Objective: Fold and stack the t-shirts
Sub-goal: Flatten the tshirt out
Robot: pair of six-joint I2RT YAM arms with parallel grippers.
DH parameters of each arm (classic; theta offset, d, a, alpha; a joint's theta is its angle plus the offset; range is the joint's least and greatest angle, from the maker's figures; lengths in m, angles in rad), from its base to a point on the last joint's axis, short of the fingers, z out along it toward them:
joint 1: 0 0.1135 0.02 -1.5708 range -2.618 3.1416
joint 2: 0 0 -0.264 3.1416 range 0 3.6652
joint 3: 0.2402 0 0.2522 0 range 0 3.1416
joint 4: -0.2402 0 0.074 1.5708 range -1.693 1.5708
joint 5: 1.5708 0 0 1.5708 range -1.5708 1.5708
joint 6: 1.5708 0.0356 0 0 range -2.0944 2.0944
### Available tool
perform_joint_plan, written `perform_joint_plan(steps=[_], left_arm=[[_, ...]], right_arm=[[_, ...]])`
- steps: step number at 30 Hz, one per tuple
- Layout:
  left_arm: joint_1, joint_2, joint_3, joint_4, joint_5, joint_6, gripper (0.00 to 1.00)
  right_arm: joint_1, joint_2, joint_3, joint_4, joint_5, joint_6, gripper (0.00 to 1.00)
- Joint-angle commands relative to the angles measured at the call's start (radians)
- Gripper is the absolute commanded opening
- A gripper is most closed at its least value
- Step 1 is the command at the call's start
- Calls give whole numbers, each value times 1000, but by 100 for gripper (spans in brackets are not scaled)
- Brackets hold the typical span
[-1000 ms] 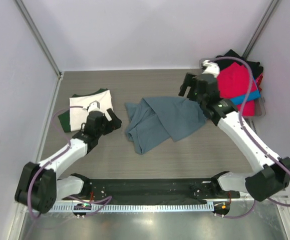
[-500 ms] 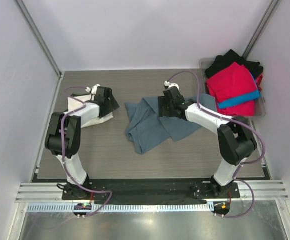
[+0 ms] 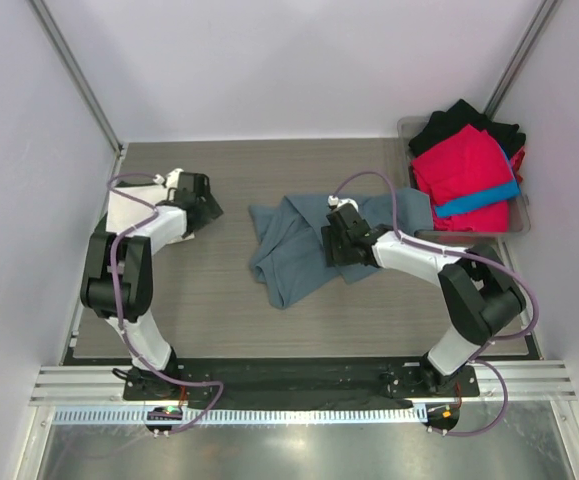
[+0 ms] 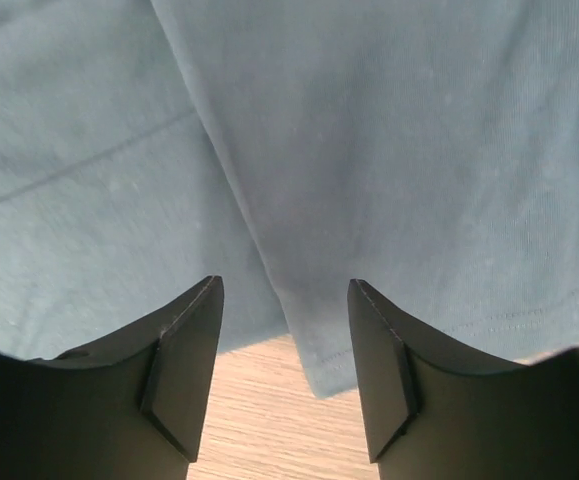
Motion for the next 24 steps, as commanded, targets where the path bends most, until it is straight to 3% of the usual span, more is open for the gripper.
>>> perform_joint_plan(steps=[1,5,6,9,13,17,20,23,24], left_arm=[[-135,-97,-10,34,-13,55,80],[-216,-121,-6,37,20,67,82],[-230,-126,-9,40,36,68,81],[-265,-130,-24,47,65,75,80],[-293,-132,-44,64,102,85,80],[-295,-135,-66,78,132,91,81],[-295,-136,-78,118,171,102,83],[-295,-140,-86,138,182,111,84],[-295,-140,-87,144,185,116,84]], right_arm=[[5,-14,-6,14,43,-11,57],[5,43,-1,12,55,0,47],[5,48,-1,14,64,3,40],[5,48,2,11,87,0,30],[4,15,-10,20,64,1,34],[3,0,-35,46,35,6,48],[5,49,-24,58,43,3,47],[5,75,-23,54,84,9,31],[3,68,-24,54,90,17,17]])
